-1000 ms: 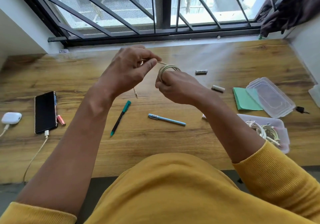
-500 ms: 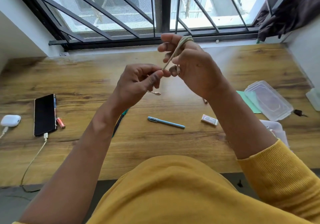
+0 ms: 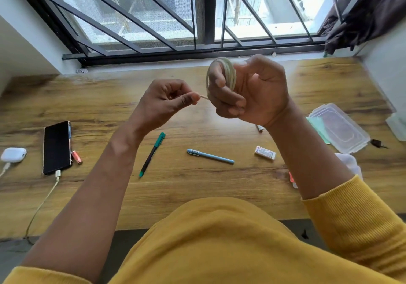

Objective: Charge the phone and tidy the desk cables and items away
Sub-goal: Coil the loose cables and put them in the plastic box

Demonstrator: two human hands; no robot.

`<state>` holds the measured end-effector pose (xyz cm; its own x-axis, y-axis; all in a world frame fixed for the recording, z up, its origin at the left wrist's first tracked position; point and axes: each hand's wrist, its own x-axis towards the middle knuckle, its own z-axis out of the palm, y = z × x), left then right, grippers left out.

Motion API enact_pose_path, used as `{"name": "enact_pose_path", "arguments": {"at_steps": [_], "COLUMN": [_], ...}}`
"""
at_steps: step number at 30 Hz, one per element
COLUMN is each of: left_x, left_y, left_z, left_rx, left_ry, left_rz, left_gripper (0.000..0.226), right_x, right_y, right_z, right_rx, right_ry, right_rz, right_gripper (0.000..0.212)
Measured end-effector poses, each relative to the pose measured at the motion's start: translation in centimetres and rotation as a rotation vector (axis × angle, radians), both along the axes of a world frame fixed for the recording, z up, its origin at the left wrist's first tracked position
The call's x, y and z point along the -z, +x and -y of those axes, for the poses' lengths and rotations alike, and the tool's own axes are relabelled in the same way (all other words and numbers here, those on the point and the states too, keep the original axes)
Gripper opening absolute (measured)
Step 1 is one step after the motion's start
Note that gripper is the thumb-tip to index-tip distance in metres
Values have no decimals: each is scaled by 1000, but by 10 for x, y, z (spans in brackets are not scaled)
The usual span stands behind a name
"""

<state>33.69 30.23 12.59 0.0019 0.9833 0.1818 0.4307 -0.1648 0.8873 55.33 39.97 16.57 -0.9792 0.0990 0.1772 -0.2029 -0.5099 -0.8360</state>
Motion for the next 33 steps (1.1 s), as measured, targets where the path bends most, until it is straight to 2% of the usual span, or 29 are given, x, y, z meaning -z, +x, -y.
{"name": "enact_pose_path", "arguments": {"at_steps": [2, 5, 7, 11, 13, 16, 18, 20, 22, 23, 26, 27, 30, 33], "left_x": [-4, -11, -12, -12, -12, -12, -10, -7, -3, -1, 6, 8, 13, 18], "left_y": [-5, -10, -12, -6, -1, 7, 13, 21, 31, 36, 47, 48, 48, 54], "left_z": [-1, -3, -4, -3, -1, 2, 5, 8, 11, 12, 15, 16, 19, 22], "left_rx": [-10, -51, -61, -80, -104, -163, -220, -277, -323, -337, -341, -328, -274, -279], "left_ry": [-14, -59, -128, -179, -173, -159, -147, -145, -166, -177, -227, -249, -283, -236], "left_rz": [-46, -129, -230, -335, -371, -444, -431, -302, -76, 50, 356, 425, 549, 542], "left_gripper": [50, 50, 36, 12, 11, 13, 14, 14, 12, 11, 18, 21, 27, 24], "right_x": [6, 16, 22, 30, 35, 40, 43, 45, 45, 45, 45, 44, 41, 45], "right_y": [-1, -4, -8, -18, -21, -22, -20, -17, -16, -16, -18, -18, -16, -14], "right_z": [1, 4, 9, 18, 19, 21, 20, 20, 19, 19, 22, 23, 22, 17], "right_rx": [-15, 7, -39, -64, 0, 180, 275, 346, 413, 450, 504, 518, 559, 573], "right_ry": [135, 514, 727, 977, 1054, 1205, 1314, 1302, 1213, 1115, 666, 570, 429, 352], "right_rz": [125, 352, 492, 752, 833, 902, 947, 980, 942, 894, 677, 615, 496, 457], "right_gripper": [28, 19, 15, 15, 15, 31, 38, 32, 34, 41, 79, 82, 62, 52]}}
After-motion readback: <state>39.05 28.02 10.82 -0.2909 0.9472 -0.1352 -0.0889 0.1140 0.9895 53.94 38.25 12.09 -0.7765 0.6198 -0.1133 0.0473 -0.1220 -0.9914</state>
